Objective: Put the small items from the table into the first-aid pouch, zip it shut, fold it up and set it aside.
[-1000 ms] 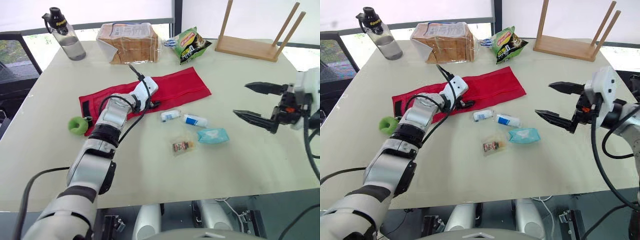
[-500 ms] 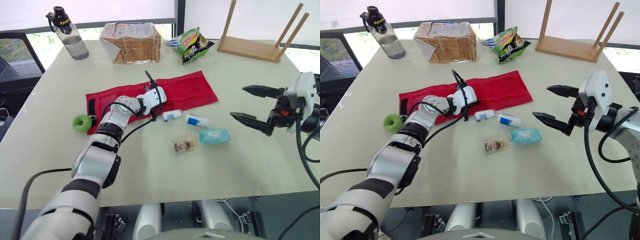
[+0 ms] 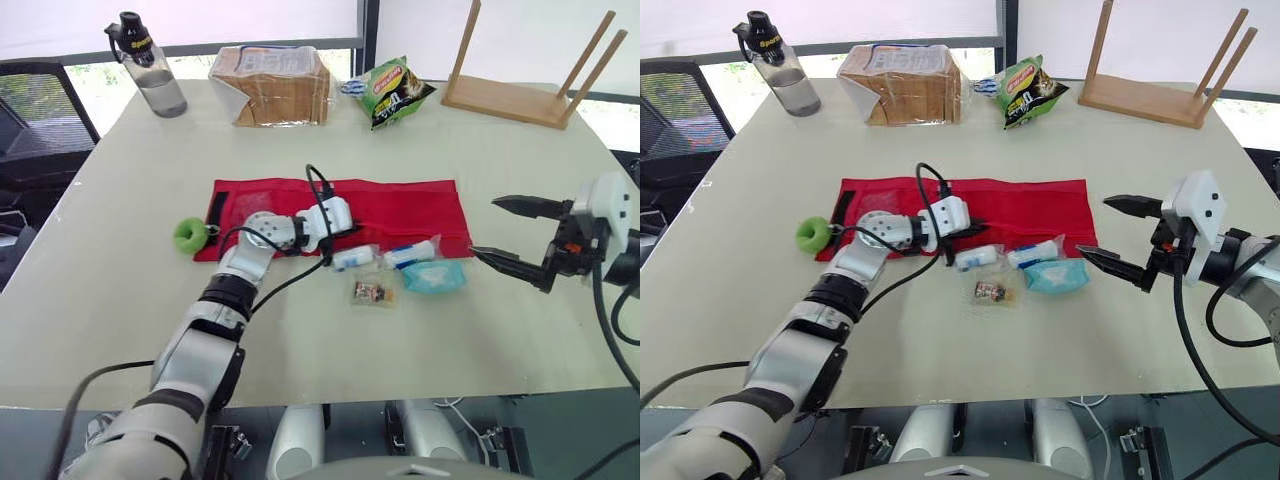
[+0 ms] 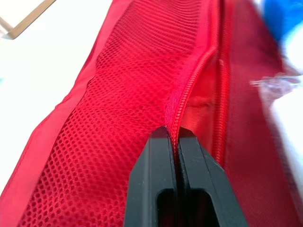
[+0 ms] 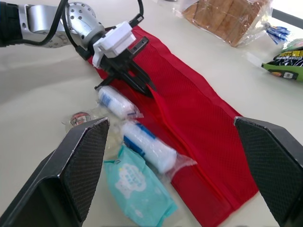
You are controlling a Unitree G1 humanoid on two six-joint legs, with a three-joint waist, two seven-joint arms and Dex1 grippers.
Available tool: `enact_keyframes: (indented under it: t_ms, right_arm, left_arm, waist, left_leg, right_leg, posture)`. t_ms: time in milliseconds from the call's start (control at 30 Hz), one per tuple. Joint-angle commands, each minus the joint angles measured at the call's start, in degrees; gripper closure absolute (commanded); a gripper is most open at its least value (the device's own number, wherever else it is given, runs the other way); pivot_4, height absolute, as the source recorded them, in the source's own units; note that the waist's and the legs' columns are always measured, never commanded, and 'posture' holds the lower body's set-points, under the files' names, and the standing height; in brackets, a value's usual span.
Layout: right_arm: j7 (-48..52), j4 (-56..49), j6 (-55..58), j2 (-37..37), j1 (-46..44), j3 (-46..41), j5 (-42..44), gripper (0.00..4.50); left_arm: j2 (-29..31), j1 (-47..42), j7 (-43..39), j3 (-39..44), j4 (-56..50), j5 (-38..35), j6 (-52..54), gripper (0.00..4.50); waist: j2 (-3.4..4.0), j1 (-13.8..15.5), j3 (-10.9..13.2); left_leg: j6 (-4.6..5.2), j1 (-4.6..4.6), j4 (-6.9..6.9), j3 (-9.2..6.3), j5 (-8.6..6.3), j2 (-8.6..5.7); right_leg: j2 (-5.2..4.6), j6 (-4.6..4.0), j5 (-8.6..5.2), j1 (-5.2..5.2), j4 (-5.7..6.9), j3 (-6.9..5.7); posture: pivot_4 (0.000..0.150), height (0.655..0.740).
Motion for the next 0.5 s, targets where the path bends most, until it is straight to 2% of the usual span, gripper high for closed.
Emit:
enact_keyframes:
  t_ms: [33, 133, 267, 333, 467, 500]
  right_arm:
    - [0.2, -0.5, -1.5, -1.0, 0.2, -1.7, -0.4, 0.0]
    - [0.8, -0.2, -2.0, -1.3, 0.5, -1.7, -0.8, 0.0]
    - [1.6, 0.5, -2.9, -1.7, 0.9, -1.6, -1.4, 0.0]
    - [2.0, 0.6, -3.4, -1.7, 1.2, -1.5, -1.8, 0.0]
    - [2.5, 1.0, -4.5, -1.5, 1.9, -1.3, -2.5, 0.0]
    - [2.5, 1.0, -4.6, -1.4, 2.1, -1.3, -2.5, 0.0]
  left_arm:
    - [-3.0, -2.9, 4.5, -0.8, 0.1, 1.8, 1.8, 4.46]
    - [-4.6, -5.1, 6.1, -1.5, 3.5, 2.9, -0.2, 4.46]
    - [-3.9, -6.5, 5.5, -2.3, 6.0, 3.9, -6.0, 4.46]
    - [-3.4, -5.6, 2.3, -0.9, 4.8, 1.0, -6.9, 3.88]
    - [0.5, -1.7, -2.8, 3.1, -2.8, -4.5, 2.1, 2.35]
    - [1.8, -0.5, -3.6, 4.3, -5.7, -6.0, 6.7, 2.19]
  waist:
    - [0.0, 0.0, 0.0]
    - [0.0, -0.1, 0.0]
    - [0.01, -0.3, 0.0]
    - [0.01, -0.3, 0.0]
    - [0.02, -0.7, 0.0]
    - [0.02, -0.7, 0.0]
  left_leg:
    - [0.0, -0.01, 0.0, -0.02, 0.0, -0.02]
    - [0.0, 0.0, 0.0, -0.07, 0.0, -0.05]
    - [0.0, 0.02, -0.02, -0.08, 0.0, -0.06]
    - [0.0, 0.02, -0.03, -0.09, 0.0, -0.06]
    - [0.0, 0.03, -0.05, -0.1, 0.0, -0.06]
    - [0.0, 0.07, -0.07, -0.1, 0.0, -0.05]
  right_leg:
    - [0.0, 0.01, -0.01, 0.01, 0.0, 0.01]
    - [0.0, 0.01, -0.01, 0.02, 0.0, 0.01]
    - [0.0, 0.01, -0.01, 0.03, 0.0, 0.01]
    - [0.0, 0.01, -0.01, 0.03, 0.0, 0.01]
    - [0.0, 0.01, -0.01, 0.03, 0.01, 0.0]
    - [0.0, 0.01, -0.01, 0.04, 0.02, 0.0]
  posture:
    - [0.15, 0.74]
    - [0.15, 0.74]
    - [0.15, 0.74]
    - [0.15, 0.74]
    - [0.15, 0.74]
    - [0.15, 0.74]
